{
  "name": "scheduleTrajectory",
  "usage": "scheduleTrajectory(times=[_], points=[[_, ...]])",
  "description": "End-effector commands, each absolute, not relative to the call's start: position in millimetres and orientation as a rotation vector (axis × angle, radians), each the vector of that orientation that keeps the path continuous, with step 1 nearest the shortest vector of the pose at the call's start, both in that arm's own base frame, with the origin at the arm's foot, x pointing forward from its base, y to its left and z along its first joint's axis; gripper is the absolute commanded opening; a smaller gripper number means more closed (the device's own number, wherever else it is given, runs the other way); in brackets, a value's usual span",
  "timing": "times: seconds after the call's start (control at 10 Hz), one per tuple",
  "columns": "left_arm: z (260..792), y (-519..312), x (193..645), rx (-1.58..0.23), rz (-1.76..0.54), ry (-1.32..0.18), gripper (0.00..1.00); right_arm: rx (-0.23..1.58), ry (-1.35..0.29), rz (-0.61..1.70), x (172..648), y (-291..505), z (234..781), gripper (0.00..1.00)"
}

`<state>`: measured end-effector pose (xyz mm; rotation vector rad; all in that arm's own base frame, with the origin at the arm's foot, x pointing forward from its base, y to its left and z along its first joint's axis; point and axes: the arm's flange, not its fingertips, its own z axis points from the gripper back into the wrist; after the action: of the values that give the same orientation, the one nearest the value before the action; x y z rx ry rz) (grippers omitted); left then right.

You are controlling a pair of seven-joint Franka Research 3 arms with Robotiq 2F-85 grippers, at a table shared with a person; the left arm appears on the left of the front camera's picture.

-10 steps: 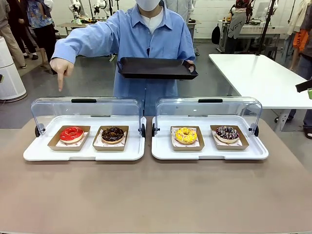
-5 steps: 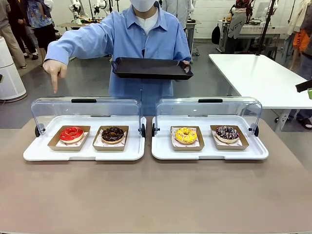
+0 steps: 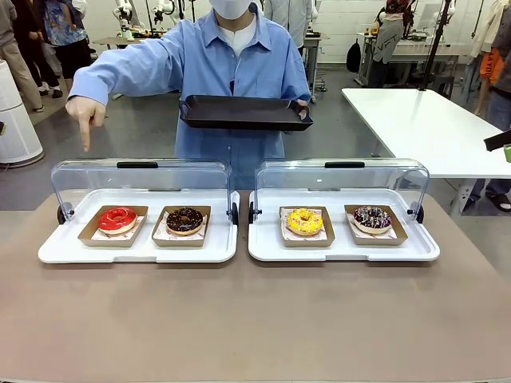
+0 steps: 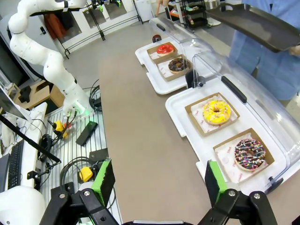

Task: Provide the desired donut to the person.
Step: Pick up and lift the Paper togo box containing the Donut pointed at by the person.

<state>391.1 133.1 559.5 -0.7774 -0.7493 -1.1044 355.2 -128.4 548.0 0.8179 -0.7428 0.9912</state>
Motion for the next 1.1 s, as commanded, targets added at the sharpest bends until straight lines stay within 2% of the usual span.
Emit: scheduleTrajectory(times=[0.0,0.7,1.0], points=[[560.3,133.4,390.9,-0.783,-1.099,-0.757,1.0,0.822,-0.745,0.993,354.8,-128.2,548.4,1.0],[559.5,133.1,391.1,-0.777,-1.104,-0.749,1.0,0.822,-0.745,0.993,354.8,-128.2,548.4,1.0],[556.6,90.3,403.8,-0.454,-1.417,-0.527,1.0,0.822,-0.745,0.993,354.8,-128.2,548.4,1.0]])
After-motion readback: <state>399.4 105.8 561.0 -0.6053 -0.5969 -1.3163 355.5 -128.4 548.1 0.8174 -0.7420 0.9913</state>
